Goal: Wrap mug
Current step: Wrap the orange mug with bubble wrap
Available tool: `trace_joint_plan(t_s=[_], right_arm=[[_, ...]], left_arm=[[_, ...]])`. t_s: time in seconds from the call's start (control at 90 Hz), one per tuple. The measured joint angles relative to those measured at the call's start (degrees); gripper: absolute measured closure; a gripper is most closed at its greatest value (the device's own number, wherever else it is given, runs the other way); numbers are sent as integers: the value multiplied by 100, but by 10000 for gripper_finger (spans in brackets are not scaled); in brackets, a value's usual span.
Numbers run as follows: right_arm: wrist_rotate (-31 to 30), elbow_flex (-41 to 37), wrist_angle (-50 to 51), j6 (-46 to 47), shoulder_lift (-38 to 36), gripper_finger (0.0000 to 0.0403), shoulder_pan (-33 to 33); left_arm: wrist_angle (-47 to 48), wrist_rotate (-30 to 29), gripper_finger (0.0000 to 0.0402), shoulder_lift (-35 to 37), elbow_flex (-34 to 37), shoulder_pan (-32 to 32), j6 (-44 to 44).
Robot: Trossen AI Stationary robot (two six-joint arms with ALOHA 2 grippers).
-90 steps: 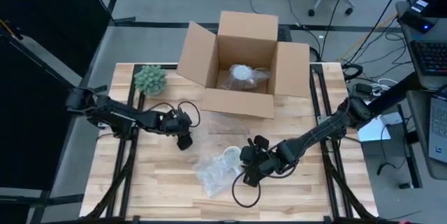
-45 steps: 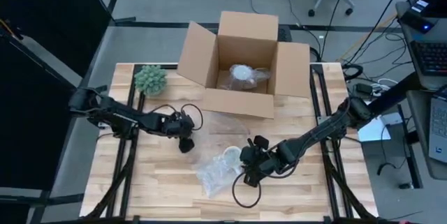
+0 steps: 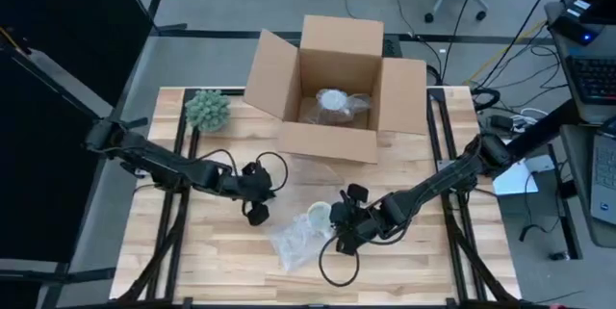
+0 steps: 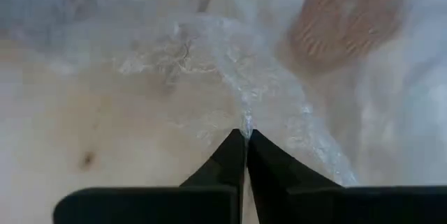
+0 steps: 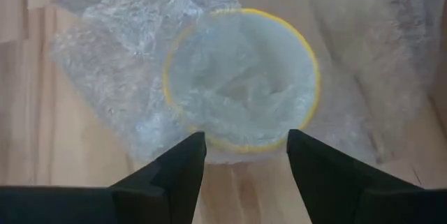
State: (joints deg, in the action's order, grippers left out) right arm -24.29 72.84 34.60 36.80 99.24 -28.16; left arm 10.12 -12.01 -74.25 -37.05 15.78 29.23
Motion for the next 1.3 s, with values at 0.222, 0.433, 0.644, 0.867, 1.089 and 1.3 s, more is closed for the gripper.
trace_joint_plan(t_s=[0.222, 0.433, 0.644, 0.867, 1.089, 1.3], right_arm=[[-1, 0, -31, 11, 22, 213, 8], [-12, 8, -199, -2, 172, 213, 7], [-24, 9, -406, -257, 222, 213, 46], [-4, 4, -486, -317, 229, 213, 72], [-6, 4, -489, -302, 234, 213, 81], [-13, 0, -498, -302, 234, 213, 81]], left_arm=[[-290, -199, 401, 114, -323, 246, -190], [-980, -204, 401, 115, -445, 436, -605], [-1965, -98, 401, 37, -445, 578, -902], [-2998, 254, 401, -552, -447, 574, -1165], [-4193, 559, 401, -1484, -465, 546, -1179], [-4221, 616, 401, -2207, -647, 468, -1175]])
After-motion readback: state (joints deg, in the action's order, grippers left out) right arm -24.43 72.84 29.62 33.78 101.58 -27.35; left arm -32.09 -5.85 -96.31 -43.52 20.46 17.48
